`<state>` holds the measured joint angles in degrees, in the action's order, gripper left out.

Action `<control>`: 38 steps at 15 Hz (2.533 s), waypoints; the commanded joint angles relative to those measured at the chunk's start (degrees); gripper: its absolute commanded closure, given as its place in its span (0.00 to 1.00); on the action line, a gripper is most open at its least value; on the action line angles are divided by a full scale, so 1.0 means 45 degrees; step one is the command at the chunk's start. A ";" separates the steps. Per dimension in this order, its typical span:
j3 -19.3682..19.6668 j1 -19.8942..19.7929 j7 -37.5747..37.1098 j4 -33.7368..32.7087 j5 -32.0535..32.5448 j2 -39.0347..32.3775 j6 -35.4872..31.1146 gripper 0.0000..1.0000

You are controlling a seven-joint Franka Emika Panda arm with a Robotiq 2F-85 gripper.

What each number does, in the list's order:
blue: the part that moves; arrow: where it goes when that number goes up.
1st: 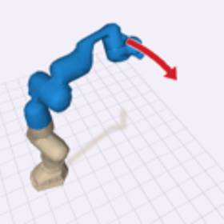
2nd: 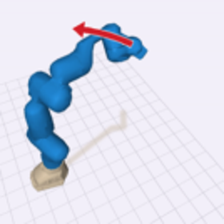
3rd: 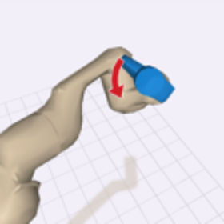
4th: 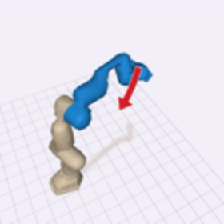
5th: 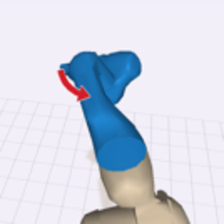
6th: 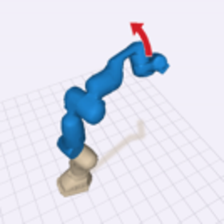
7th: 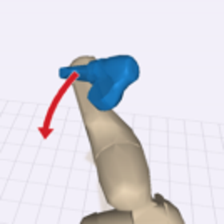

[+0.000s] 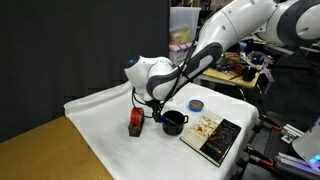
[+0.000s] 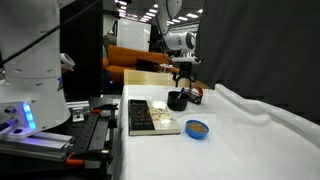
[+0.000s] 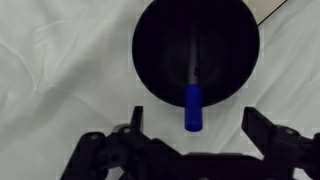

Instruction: Take the marker from the cup and put it on the table

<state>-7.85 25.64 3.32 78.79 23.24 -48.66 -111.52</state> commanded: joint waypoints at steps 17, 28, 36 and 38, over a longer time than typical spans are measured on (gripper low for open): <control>-0.0081 -0.0053 0.0150 -0.0068 -0.0223 -0.0033 0.0031 0.69; -0.0053 -0.0067 0.0027 0.0009 -0.0236 0.0065 -0.0026 0.96; 0.0029 0.0020 -0.0228 0.0086 -0.0013 0.0846 -0.0550 0.96; 0.0141 0.0118 -0.0509 0.0163 0.0154 0.1264 -0.0808 0.96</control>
<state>-7.98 25.65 3.00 77.53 23.18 -45.87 -112.97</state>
